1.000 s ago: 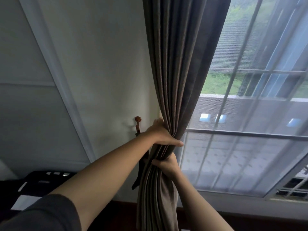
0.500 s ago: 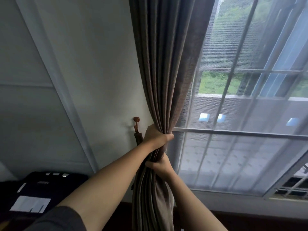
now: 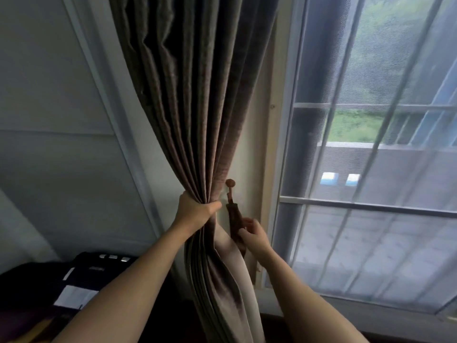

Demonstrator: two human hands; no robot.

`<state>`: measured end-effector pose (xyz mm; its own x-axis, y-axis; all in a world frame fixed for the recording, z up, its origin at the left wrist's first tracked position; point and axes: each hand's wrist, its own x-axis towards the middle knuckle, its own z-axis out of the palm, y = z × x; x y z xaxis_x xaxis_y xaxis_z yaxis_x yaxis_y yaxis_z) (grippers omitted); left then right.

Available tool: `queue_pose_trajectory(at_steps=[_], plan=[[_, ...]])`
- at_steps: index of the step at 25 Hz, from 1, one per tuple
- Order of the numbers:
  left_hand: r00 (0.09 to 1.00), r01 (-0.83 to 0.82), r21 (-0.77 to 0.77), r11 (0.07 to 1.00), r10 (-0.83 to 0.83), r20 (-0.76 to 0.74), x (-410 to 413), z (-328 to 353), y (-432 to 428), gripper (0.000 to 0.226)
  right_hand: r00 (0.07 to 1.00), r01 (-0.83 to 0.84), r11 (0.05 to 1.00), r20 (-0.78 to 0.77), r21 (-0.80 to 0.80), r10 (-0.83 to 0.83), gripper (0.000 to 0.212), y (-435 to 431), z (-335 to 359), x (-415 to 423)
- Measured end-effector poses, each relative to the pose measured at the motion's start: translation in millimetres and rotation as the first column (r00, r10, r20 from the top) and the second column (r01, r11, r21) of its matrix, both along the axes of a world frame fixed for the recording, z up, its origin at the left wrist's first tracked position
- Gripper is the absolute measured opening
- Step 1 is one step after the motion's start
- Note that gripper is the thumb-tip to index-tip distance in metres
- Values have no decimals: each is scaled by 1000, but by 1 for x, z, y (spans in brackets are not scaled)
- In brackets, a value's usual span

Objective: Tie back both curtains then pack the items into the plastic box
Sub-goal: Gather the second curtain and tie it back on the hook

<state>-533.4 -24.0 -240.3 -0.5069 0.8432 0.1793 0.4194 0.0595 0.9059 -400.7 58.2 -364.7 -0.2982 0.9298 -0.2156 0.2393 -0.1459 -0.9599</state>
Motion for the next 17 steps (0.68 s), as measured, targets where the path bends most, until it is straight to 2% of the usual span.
queue_pose_trajectory(at_steps=[2,6,9,12,15,17], plan=[[1000,-13,3,1000,13,-3,-9,-1,0,24,978,-14,995,207,101,-7,38,13,0,-10],[1000,-7,7,1000,8,-28,-20,-2,6,21,929,-65,978,369,199,-14,66,41,-8,-32],[1000,2,10,1000,-1,-30,-28,-2,7,19,883,-79,977,468,197,-23,69,61,-21,-54],[999,13,0,1000,-13,-38,-32,-4,9,22,878,-2,978,469,208,-98,56,72,-34,-63],[999,18,-3,1000,-19,-47,-30,-9,15,20,935,-48,980,353,195,-25,33,69,-46,-60],[1000,14,-5,1000,-14,-27,-24,-13,20,21,952,-55,977,305,207,-11,31,58,-53,-45]])
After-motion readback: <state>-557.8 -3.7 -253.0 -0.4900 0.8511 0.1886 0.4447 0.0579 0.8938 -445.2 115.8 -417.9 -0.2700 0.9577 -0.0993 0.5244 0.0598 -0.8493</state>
